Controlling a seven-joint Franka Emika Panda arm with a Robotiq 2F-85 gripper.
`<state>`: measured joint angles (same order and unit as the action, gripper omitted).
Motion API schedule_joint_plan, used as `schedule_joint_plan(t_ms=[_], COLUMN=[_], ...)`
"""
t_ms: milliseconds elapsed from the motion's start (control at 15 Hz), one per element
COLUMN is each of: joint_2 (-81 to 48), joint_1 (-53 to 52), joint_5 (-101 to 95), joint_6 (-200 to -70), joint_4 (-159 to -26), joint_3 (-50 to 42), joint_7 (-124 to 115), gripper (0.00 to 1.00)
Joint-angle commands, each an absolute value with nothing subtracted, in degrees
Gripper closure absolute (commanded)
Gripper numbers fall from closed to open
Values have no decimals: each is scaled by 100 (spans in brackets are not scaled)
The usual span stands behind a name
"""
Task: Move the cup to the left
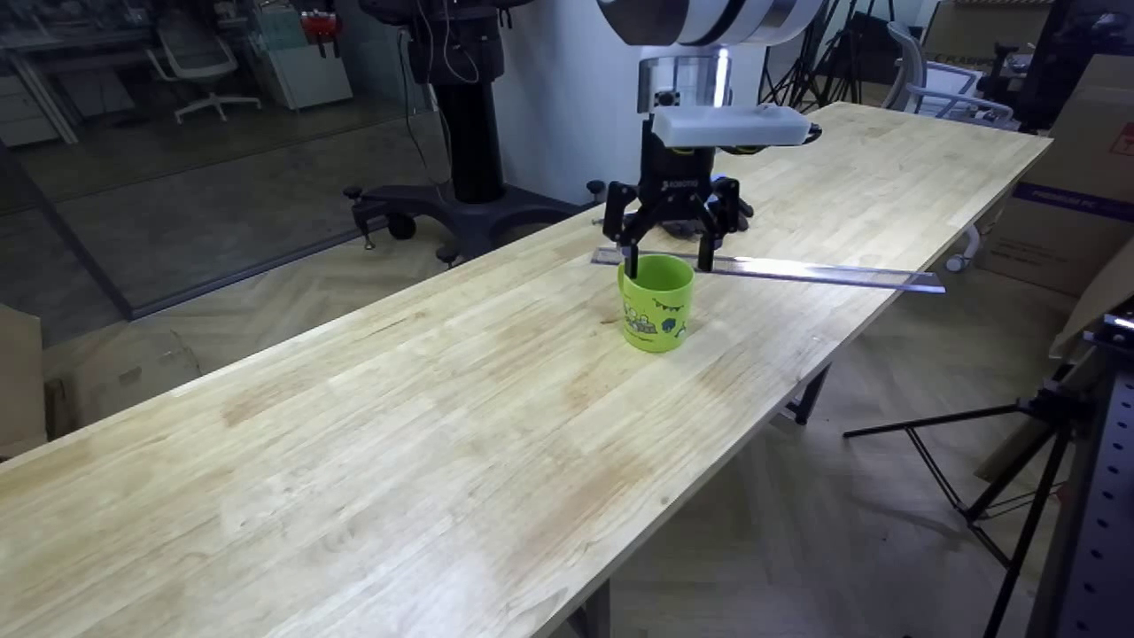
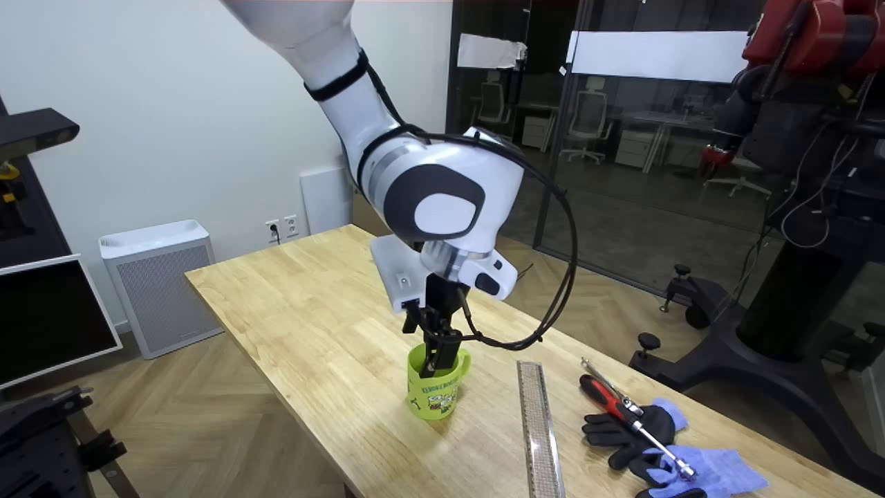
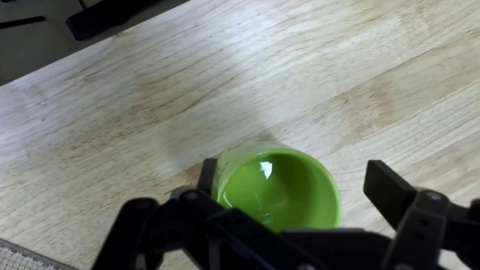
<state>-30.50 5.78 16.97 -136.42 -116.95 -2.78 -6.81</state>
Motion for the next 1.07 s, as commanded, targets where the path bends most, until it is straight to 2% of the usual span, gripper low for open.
schedule_joint_plan(t_ms=[0, 400, 1000], joint_2=[-3167, -3641, -4331], joint_1=[649, 766, 686], joint_5=[1491, 1346, 1669], joint_6=[-13272, -12861, -12903], joint_4=[-11297, -10538, -9518], joint_3=[-262, -194, 142], joint_7=[-472, 5, -152], gripper=[0, 0, 0])
